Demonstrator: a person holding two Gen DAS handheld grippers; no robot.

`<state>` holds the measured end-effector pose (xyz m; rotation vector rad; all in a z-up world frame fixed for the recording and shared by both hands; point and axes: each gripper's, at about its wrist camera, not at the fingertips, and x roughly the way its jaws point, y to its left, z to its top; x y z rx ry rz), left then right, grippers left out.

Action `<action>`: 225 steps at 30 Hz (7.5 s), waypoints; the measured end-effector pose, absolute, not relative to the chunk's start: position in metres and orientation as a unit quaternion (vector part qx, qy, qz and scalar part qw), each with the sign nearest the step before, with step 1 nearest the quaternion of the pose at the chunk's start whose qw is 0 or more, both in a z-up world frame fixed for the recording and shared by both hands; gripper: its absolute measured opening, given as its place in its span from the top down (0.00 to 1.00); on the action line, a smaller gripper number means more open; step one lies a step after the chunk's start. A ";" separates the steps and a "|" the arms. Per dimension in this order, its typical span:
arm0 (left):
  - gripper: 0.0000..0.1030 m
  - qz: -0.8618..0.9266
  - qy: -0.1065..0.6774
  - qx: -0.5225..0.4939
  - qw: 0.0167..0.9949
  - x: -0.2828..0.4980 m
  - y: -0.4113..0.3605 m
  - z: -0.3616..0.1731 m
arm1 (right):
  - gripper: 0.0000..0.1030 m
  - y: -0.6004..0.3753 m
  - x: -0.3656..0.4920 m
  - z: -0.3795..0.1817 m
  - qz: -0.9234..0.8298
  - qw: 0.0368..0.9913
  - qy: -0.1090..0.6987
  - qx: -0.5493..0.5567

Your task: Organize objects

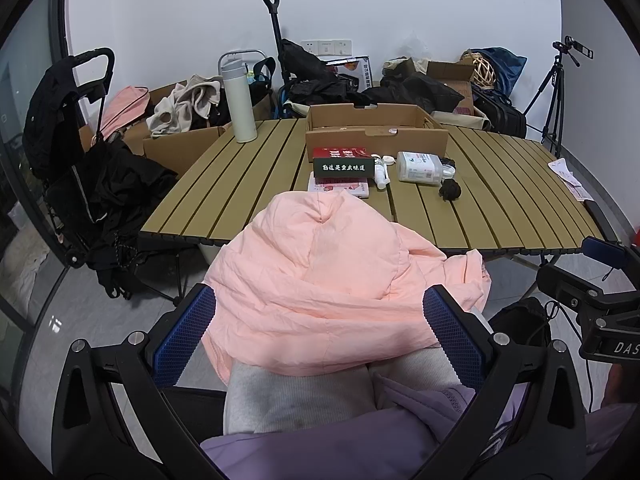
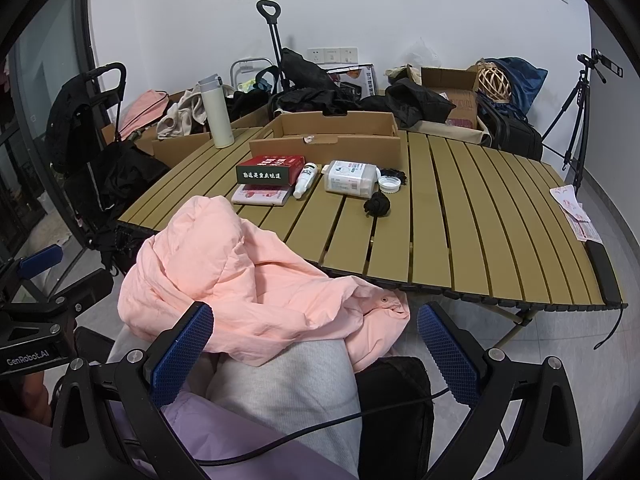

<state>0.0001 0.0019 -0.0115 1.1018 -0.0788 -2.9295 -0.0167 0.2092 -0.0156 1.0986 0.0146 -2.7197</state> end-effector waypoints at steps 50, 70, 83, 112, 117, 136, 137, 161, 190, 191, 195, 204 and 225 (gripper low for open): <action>0.49 -0.839 0.129 0.512 -0.130 -0.361 -0.058 -0.110 | 0.60 0.111 -0.369 -0.111 -0.849 0.211 -0.042 0.483; 0.64 -0.855 0.156 0.465 -0.168 -0.263 -0.031 -0.045 | 0.73 0.147 -0.273 -0.050 -0.864 0.220 -0.096 0.444; 0.64 -0.862 0.154 0.445 -0.185 -0.403 -0.018 0.007 | 0.73 0.156 -0.379 0.012 -0.893 0.191 -0.081 0.400; 0.00 -0.903 -0.019 0.429 0.000 -0.443 -0.069 0.073 | 0.09 0.211 -0.486 0.051 -0.896 0.093 -0.008 0.434; 0.00 -0.908 -0.008 0.418 -0.001 -0.387 -0.069 0.105 | 0.09 0.230 -0.419 0.092 -0.913 0.100 -0.013 0.394; 0.00 -0.899 0.109 0.420 -0.054 -0.136 -0.077 0.009 | 0.08 0.223 -0.149 -0.013 -0.923 0.109 -0.014 0.368; 0.00 -0.894 0.108 0.430 -0.060 -0.135 -0.077 0.003 | 0.08 0.222 -0.150 -0.022 -0.920 0.107 -0.007 0.376; 0.38 -0.876 0.051 0.473 -0.073 -0.310 -0.054 -0.101 | 0.45 0.111 -0.286 -0.116 -0.855 0.226 -0.058 0.463; 0.85 -0.881 0.128 0.428 -0.157 -0.160 0.020 -0.033 | 0.74 0.176 -0.165 -0.048 -0.882 0.203 -0.041 0.423; 0.86 -0.880 0.126 0.429 -0.162 -0.154 0.023 -0.031 | 0.74 0.179 -0.157 -0.049 -0.882 0.201 -0.043 0.423; 0.87 -0.882 0.111 0.428 -0.163 -0.134 0.028 -0.028 | 0.75 0.187 -0.133 -0.055 -0.878 0.205 -0.049 0.429; 0.87 -0.886 0.111 0.426 -0.147 -0.114 0.020 -0.028 | 0.77 0.180 -0.108 -0.048 -0.882 0.223 -0.043 0.412; 0.89 -0.899 0.141 0.382 -0.164 -0.266 0.005 0.030 | 0.81 0.173 -0.252 0.019 -0.903 0.229 -0.054 0.359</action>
